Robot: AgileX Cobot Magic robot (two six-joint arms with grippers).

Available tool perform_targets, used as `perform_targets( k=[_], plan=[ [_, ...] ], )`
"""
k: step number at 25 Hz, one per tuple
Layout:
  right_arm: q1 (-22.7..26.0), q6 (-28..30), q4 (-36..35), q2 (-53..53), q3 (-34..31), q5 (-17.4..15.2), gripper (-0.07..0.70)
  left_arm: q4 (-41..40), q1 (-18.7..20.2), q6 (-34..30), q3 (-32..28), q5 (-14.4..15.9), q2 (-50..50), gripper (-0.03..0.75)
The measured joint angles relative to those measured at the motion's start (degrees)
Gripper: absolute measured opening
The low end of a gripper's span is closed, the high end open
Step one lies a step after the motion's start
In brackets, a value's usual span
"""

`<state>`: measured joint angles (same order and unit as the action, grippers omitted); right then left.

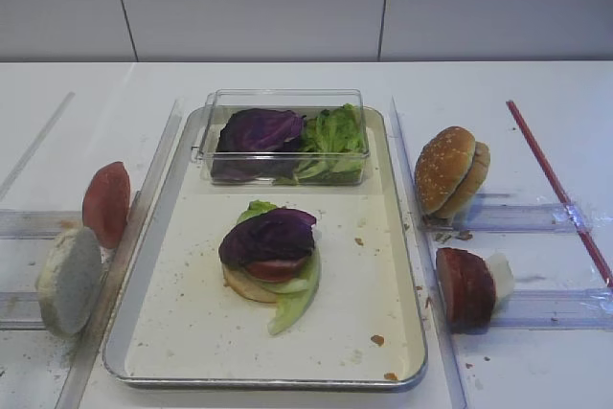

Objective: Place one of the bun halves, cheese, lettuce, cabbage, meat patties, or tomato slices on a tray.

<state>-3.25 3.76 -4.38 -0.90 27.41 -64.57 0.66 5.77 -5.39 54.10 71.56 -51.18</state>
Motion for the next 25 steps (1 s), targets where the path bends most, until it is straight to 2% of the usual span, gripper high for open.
perform_targets(
  k=[9,16,18,25],
  plan=[
    [0.0,0.0,0.0,0.0,0.0,0.0,0.343,0.6,-0.1,1.5,-10.8,0.1,15.3,0.439],
    [0.0,0.0,0.0,0.0,0.0,0.0,0.343,1.2,-0.1,1.5,-22.4,-5.3,25.7,0.439],
    [0.0,0.0,0.0,0.0,0.0,0.0,0.343,1.2,-0.1,1.5,-24.8,-5.4,28.1,0.439],
    [0.0,0.0,0.0,0.0,0.0,0.0,0.343,1.2,-0.1,1.5,-26.2,-5.1,36.8,0.439]
  ],
)
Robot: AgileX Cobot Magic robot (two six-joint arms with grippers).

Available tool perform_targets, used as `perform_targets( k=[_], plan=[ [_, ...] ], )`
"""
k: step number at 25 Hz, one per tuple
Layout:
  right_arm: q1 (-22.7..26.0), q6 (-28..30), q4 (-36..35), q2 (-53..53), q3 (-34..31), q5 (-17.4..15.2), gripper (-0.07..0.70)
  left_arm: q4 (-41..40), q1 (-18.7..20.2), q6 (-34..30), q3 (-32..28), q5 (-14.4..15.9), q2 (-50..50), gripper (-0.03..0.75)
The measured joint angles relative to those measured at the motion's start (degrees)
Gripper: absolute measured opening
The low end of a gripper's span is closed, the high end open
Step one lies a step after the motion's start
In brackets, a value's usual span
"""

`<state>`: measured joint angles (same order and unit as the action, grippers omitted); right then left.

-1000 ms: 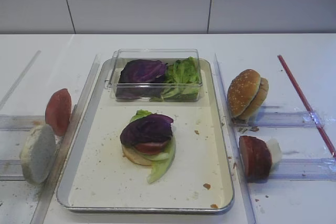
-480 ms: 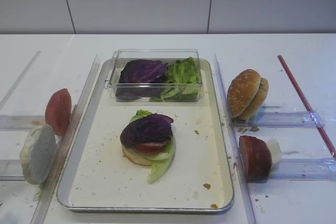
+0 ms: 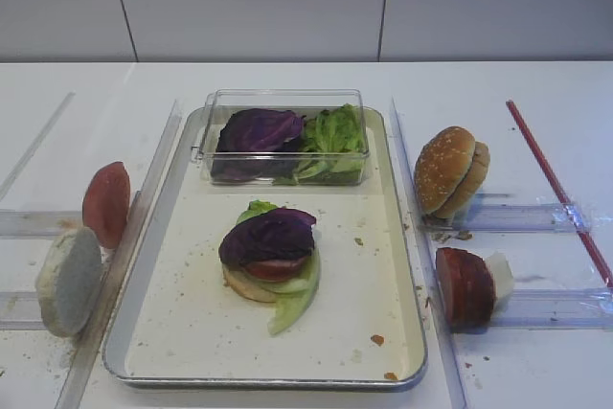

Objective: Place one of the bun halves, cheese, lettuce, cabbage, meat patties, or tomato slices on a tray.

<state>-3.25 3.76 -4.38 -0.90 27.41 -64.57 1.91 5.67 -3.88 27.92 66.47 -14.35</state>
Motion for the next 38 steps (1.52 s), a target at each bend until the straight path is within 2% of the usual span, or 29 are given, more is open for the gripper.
perform_targets(
  k=[9,21,38],
  plan=[
    [0.0,0.0,0.0,0.0,0.0,0.0,0.343,0.0,0.0,0.5,0.0,0.6,14.7,0.439],
    [0.0,0.0,0.0,0.0,-0.1,0.1,0.343,-1.9,0.0,5.9,0.0,1.1,15.2,0.439],
    [0.0,0.0,0.0,0.0,-0.1,0.1,0.343,-2.8,0.0,6.0,0.0,1.1,15.2,0.439]
  ],
)
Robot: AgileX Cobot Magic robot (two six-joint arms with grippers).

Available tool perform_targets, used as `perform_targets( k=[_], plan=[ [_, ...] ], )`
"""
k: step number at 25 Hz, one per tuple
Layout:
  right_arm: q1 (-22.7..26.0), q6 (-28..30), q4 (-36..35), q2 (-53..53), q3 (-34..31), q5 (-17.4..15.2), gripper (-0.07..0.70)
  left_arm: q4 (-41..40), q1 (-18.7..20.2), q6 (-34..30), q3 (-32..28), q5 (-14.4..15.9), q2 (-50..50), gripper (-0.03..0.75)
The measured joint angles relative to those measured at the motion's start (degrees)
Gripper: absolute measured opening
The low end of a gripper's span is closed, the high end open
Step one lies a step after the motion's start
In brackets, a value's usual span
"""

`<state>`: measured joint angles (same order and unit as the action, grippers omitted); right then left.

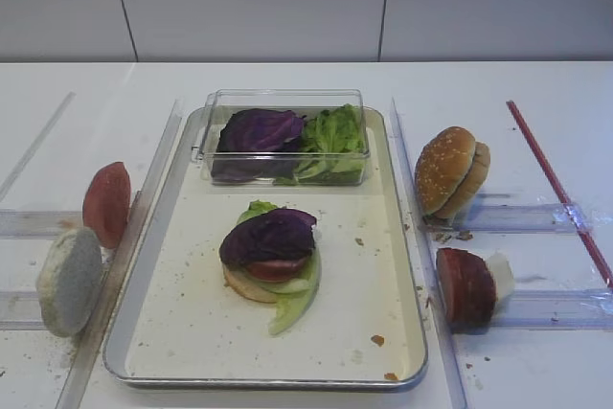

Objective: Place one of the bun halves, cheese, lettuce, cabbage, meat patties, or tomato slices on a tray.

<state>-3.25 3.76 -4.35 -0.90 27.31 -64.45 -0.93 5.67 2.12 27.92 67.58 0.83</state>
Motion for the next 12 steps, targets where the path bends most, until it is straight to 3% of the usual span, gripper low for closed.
perform_targets(
  k=[12],
  plan=[
    [0.0,0.0,0.0,0.0,0.0,0.0,0.343,0.0,-1.8,0.0,0.0,0.0,0.0,0.439]
  ],
)
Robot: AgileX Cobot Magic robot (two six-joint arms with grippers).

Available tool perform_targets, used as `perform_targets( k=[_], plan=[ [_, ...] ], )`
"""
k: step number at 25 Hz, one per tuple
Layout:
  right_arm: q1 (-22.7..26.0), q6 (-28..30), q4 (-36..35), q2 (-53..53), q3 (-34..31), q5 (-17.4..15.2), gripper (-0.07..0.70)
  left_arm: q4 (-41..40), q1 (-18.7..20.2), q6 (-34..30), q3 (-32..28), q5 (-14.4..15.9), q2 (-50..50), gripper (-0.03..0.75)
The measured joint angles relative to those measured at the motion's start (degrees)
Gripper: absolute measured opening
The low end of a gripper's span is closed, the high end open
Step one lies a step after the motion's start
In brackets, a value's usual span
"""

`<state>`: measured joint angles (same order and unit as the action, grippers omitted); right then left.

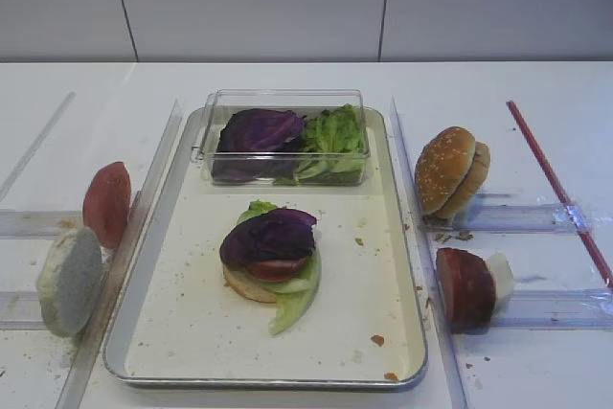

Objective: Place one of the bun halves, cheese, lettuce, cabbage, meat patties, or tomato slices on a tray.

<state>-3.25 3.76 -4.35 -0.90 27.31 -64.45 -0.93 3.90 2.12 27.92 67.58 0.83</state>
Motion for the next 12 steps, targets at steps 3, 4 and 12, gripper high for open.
perform_targets(
  k=[3,4,12],
  plan=[
    [0.0,0.0,0.0,0.0,0.0,0.0,0.343,0.0,0.0,0.0,0.0,0.0,0.0,0.439],
    [0.0,0.0,0.0,0.0,0.0,0.0,0.343,0.0,0.0,0.0,0.0,0.0,0.0,0.439],
    [0.0,0.0,0.0,0.0,0.0,0.0,0.343,0.0,0.0,0.0,0.0,0.0,0.0,0.439]
  ],
)
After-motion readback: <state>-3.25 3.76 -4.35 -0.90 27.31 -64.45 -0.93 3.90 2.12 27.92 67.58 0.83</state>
